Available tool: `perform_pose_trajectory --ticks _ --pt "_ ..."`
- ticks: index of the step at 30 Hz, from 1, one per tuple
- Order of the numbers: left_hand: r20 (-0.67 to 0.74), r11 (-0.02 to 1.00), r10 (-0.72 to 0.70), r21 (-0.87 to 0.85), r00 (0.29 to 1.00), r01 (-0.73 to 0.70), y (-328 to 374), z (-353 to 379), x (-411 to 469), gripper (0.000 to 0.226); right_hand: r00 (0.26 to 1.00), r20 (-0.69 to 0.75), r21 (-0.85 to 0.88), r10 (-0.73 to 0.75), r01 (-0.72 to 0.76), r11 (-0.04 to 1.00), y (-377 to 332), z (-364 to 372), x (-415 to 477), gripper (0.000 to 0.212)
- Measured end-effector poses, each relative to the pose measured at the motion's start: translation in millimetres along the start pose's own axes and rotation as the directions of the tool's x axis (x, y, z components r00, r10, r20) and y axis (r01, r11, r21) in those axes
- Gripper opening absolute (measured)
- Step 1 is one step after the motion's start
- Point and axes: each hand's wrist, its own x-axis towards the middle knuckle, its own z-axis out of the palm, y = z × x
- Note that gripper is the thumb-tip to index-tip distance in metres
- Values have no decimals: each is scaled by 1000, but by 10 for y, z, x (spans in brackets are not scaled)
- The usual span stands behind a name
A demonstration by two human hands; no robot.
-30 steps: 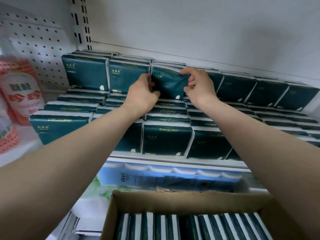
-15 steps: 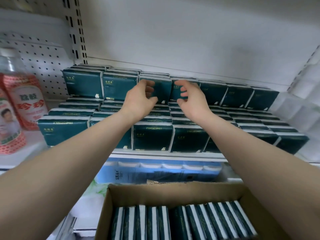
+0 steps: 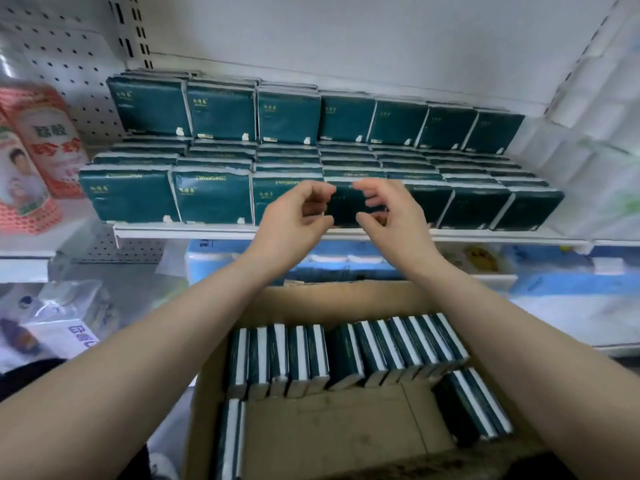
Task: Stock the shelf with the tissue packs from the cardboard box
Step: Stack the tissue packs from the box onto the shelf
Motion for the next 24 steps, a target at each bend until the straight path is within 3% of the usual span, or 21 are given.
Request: perform_pose_trajectory --ticks 8,14,24 --pt "219 983 -165 117 962 142 -756 427 -750 32 952 179 -11 248 -250 968 539 424 -1163 38" --pt "297 928 -319 293 900 232 -1291 568 -1019 35 826 321 -23 462 -481 876 750 731 -1483 34" --pt "392 868 -360 474 847 149 -1622 678 -1154 45 708 476 -179 522 -503 846 829 1134 -1586 37"
